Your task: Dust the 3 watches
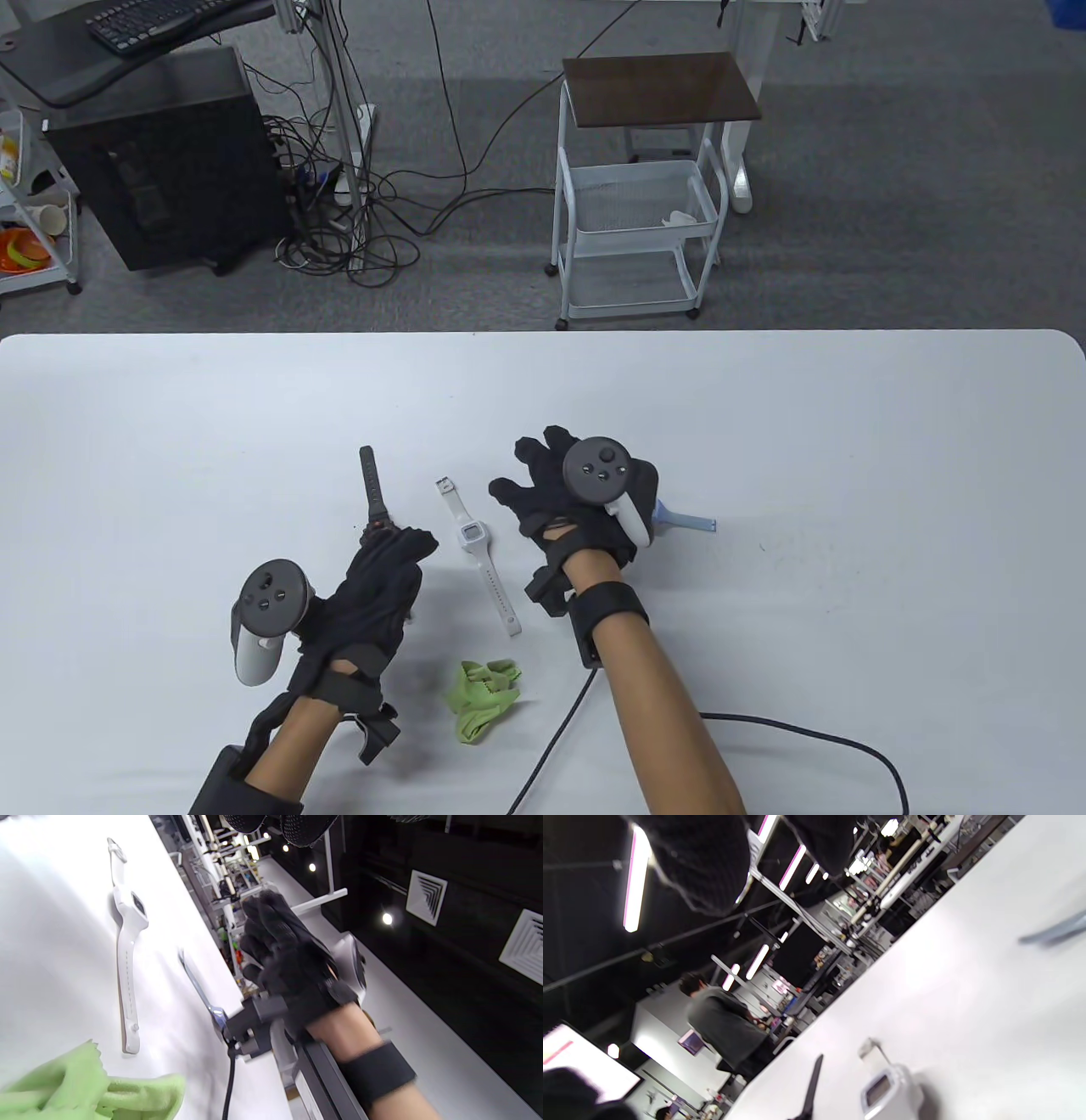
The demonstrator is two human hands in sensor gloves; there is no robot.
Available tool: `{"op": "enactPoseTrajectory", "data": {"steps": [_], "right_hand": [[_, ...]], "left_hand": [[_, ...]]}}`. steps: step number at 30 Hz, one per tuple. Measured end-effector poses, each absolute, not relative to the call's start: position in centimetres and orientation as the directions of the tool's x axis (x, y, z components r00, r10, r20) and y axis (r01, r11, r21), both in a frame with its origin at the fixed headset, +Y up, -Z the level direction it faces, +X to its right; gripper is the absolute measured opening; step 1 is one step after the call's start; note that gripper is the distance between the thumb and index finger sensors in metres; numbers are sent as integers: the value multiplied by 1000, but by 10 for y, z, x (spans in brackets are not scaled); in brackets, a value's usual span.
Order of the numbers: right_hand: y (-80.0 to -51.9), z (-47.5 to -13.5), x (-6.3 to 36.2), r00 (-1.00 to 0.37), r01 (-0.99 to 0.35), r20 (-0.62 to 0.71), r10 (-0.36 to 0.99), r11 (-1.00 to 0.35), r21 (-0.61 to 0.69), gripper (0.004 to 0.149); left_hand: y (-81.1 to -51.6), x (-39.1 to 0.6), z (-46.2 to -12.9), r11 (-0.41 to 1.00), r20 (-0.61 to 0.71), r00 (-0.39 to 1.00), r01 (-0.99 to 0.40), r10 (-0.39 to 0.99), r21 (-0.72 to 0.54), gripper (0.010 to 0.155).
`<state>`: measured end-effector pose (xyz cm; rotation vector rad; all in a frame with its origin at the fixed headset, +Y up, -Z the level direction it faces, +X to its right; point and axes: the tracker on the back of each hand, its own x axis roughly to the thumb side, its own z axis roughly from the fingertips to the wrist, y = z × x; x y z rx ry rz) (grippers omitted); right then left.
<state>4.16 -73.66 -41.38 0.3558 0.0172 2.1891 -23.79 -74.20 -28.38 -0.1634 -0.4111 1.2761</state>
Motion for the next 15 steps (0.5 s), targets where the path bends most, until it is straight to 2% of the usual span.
{"op": "enactPoseTrajectory", "data": {"steps": [9,15], "right_hand": [[-754,-327,108,-478,-855,310,822,-516,50,76],[-762,-296,120,-418,-890,323,849,-454,42,75]], "left_hand": [[-745,-228,-282,322,220,253,-863,942,-388,68],[-747,-212,-280,400,251,318,-802,914,-444,67]]}}
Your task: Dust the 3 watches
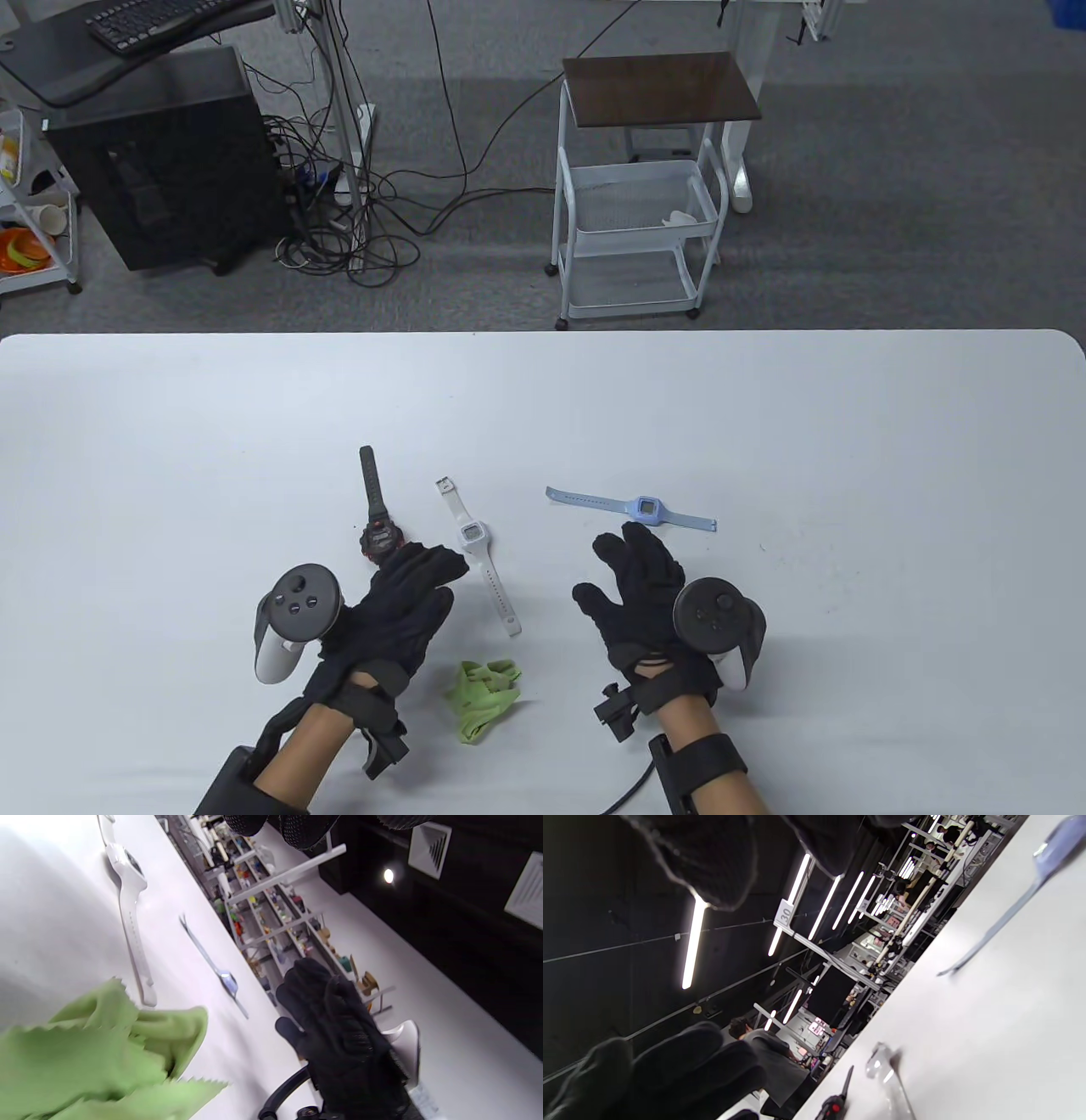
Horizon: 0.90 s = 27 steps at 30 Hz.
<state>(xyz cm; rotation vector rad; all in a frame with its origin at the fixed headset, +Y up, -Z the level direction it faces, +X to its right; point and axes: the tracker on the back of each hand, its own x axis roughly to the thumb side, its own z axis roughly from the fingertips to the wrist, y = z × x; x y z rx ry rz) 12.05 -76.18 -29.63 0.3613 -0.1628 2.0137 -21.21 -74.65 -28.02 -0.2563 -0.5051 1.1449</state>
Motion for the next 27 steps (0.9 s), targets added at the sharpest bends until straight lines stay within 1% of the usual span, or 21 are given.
{"op": "enactPoseTrajectory", "data": {"steps": [3,7,11,13,16,18,21,23,27], "right_hand": [[-765,-287,121,-406,-894,318,857,-444,56,75],[-764,-283,128,-363,-914,323,874,-402,62,75],[-766,-281,137,-324,-932,295,899,-356,63,75],[-767,-282,142,-308,-941,269,913,-333,54,75],[-772,-285,147,-276,-954,233,933,-295,53,74],[-775,-286,150,-265,-958,203,943,-282,57,73],[-776,-287,151,-259,-960,193,947,-274,57,72],[-776,-287,150,-261,-959,192,946,-277,62,72],[-776,-287,148,-269,-955,186,945,-287,78,71]], "left_hand": [[-746,-201,-277,490,290,396,-732,871,-473,67],[-743,-192,-274,616,356,502,-637,788,-464,65],[-733,-184,-268,700,422,560,-554,713,-450,60],[-726,-178,-263,781,480,620,-437,621,-446,62],[-718,-168,-255,874,566,673,-296,477,-385,55],[-719,-161,-250,894,583,698,-197,416,-401,52],[-729,-151,-247,898,596,734,-41,325,-439,54],[-736,-148,-248,889,591,757,29,279,-456,58],[-748,-149,-252,859,553,796,85,246,-504,67]]}}
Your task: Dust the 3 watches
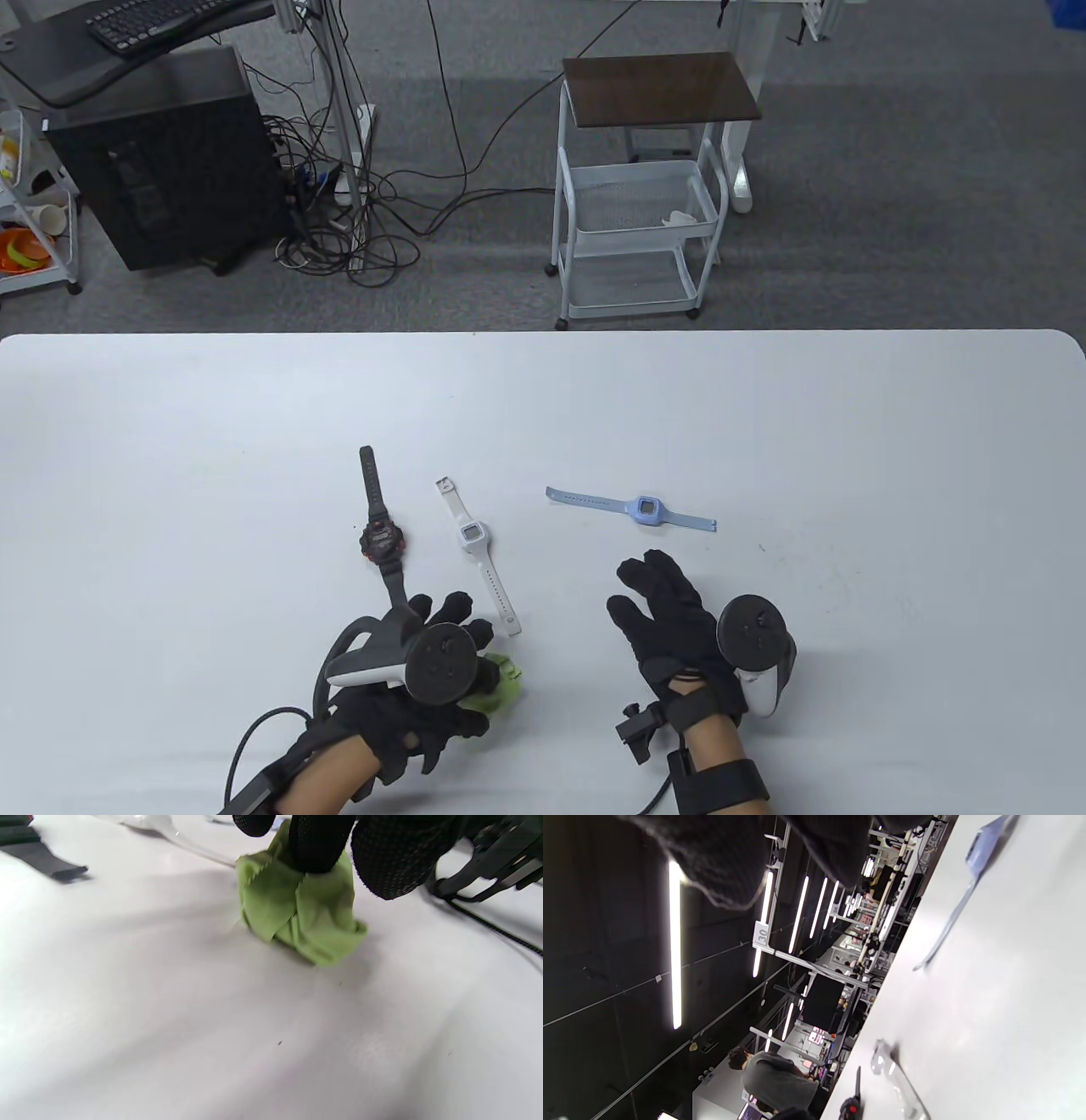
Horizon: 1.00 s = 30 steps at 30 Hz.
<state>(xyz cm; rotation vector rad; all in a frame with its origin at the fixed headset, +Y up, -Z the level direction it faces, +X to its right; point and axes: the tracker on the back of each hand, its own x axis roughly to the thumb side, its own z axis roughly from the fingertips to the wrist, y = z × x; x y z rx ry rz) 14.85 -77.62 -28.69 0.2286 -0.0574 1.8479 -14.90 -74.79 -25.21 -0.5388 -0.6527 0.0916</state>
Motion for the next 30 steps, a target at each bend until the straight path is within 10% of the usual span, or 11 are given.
{"op": "enactPoseTrajectory", "data": {"steps": [14,30], "right_hand": [[-777,-287,146,-273,-950,149,950,-291,113,70],[-778,-287,144,-276,-947,126,953,-292,131,69]], "left_hand": [[-768,-151,-260,813,479,839,79,259,-577,75],[-767,-148,-262,873,488,842,43,229,-485,51]]}}
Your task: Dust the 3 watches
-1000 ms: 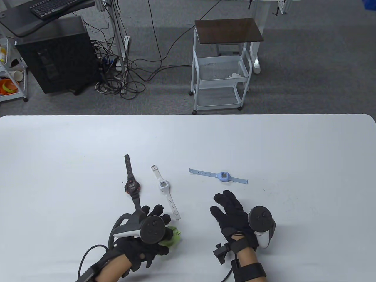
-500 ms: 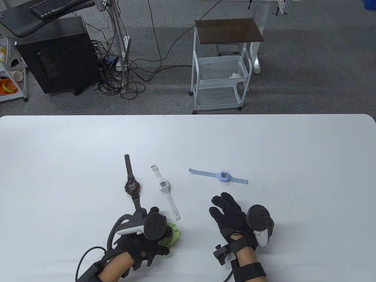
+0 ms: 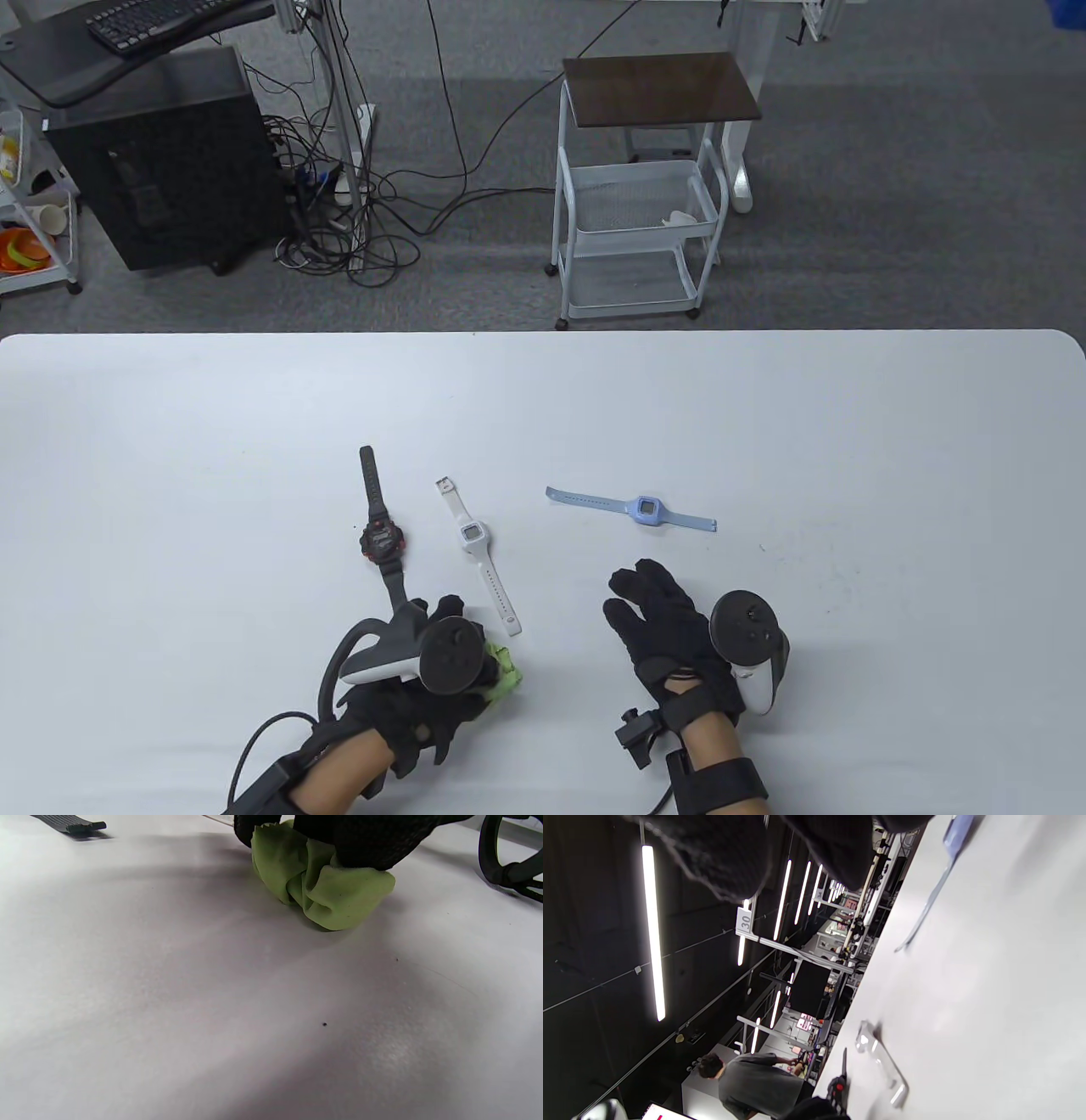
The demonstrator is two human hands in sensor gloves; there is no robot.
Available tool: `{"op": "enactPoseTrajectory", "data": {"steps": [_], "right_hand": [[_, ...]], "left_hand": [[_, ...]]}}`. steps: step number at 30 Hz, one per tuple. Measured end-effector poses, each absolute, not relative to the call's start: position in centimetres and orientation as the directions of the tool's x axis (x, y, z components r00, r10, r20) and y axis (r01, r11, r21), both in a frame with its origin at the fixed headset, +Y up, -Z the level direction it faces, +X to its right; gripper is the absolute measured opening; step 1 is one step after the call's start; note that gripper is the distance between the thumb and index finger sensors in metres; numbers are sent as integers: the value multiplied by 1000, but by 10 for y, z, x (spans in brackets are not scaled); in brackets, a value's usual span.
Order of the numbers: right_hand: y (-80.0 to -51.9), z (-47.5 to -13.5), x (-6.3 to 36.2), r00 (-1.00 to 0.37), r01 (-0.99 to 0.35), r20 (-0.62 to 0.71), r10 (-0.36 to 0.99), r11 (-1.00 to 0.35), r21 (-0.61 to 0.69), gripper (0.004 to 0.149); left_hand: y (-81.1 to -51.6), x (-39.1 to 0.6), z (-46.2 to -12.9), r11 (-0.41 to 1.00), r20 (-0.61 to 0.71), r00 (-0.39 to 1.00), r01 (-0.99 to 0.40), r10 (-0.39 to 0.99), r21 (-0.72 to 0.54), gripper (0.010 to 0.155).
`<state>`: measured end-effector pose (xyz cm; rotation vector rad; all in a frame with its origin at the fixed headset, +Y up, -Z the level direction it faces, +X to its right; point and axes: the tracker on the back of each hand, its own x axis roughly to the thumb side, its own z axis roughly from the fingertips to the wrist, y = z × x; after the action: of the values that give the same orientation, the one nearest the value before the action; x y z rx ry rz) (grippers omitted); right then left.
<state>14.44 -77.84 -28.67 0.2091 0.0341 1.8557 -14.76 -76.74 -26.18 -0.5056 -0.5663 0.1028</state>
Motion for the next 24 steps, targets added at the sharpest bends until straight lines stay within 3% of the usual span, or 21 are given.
{"op": "enactPoseTrajectory", "data": {"steps": [8,16,24], "right_hand": [[-779,-287,144,-277,-947,123,953,-292,136,69],[-779,-287,143,-281,-944,120,952,-297,143,69],[-779,-287,143,-284,-943,119,951,-300,146,69]], "left_hand": [[-761,-153,-263,903,490,830,-39,268,-428,45],[-744,-165,-261,897,476,778,-251,410,-363,44],[-738,-171,-261,869,469,737,-352,486,-347,44]]}}
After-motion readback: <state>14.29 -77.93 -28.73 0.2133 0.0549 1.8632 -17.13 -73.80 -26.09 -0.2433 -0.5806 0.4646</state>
